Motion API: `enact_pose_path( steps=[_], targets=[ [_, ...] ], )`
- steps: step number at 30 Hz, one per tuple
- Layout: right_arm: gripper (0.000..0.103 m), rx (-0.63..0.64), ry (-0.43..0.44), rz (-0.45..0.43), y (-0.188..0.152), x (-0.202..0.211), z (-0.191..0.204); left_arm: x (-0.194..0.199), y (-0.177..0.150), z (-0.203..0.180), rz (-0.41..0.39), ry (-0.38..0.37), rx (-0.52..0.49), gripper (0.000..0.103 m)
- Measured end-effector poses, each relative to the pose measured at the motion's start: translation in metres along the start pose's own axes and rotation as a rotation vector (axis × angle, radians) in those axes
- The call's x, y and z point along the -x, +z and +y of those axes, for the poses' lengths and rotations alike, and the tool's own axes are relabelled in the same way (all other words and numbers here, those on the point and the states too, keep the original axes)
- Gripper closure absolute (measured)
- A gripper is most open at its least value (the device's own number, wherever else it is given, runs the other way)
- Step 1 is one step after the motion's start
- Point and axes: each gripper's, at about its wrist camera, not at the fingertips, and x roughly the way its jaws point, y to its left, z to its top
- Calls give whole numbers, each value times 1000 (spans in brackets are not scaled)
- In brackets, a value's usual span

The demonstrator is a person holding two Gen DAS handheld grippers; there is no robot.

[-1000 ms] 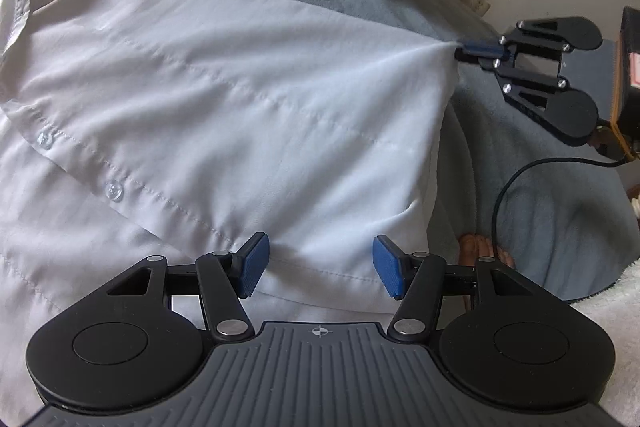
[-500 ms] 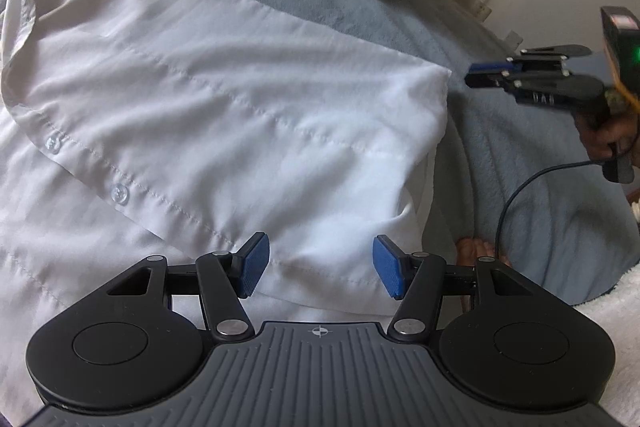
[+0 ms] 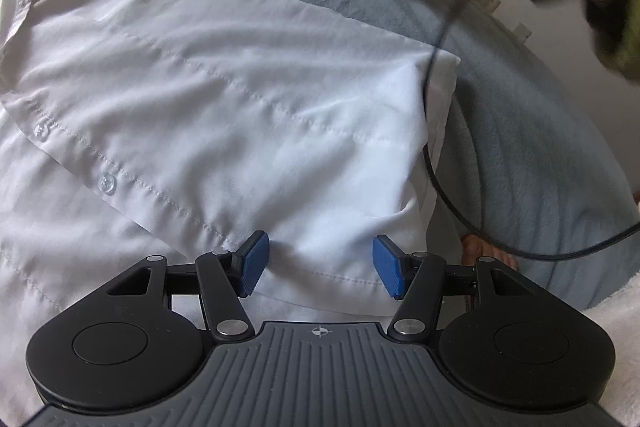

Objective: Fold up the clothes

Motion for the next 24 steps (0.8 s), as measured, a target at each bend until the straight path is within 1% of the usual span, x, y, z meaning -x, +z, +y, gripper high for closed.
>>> enact_pose_path(
  steps=[4, 8, 10, 11, 12, 13, 16, 18, 19, 22, 24],
  targets=[
    [56, -8, 28, 78, 36, -36, 2, 0, 0, 4, -4, -21, 13, 46],
    [57, 17, -16, 106, 40, -59, -5, -1, 0, 10, -6, -50, 21, 46],
    [66, 29, -38, 120, 42, -70, -8, -2, 0, 12, -8, -62, 18, 46],
    [80, 35, -49, 127, 43, -76, -10, -2, 0, 12, -10, -67, 14, 46],
    [91, 39, -59, 128, 43, -80, -12, -2, 0, 13, -12, -71, 9, 46],
    [92, 33, -66, 111, 42, -77, -17, -3, 0, 13, -13, -76, 5, 46],
    [93, -17, -108, 65, 40, -70, -37, -3, 0, 14, -14, -89, -1, 46],
    [93, -73, -100, 42, 37, -61, -51, -3, 1, 15, -14, -99, 0, 46],
    [92, -93, -89, 31, 35, -55, -57, -3, 1, 16, -14, -105, 3, 46],
    [90, -75, 18, 1, 19, -20, -59, -2, 2, 20, -17, -120, 13, 46],
    [90, 27, 138, 9, 0, 7, -49, -2, 1, 21, -19, -127, 17, 46]
  ],
)
